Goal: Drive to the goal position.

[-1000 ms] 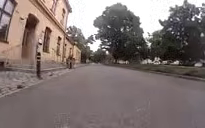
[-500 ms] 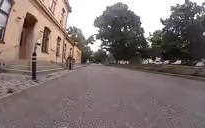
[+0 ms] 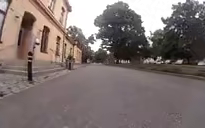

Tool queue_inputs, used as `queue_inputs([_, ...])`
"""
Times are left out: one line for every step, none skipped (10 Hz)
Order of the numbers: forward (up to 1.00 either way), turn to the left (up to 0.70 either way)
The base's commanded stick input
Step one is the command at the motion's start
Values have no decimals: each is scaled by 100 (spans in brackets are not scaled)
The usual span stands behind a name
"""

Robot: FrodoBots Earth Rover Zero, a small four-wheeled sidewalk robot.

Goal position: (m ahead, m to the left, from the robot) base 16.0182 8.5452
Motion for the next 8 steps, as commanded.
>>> queue_inputs([70, 0])
queue_inputs([70, 0])
queue_inputs([70, 0])
queue_inputs([70, 0])
queue_inputs([70, 0])
queue_inputs([70, 0])
queue_inputs([70, -16])
queue_inputs([70, -35])
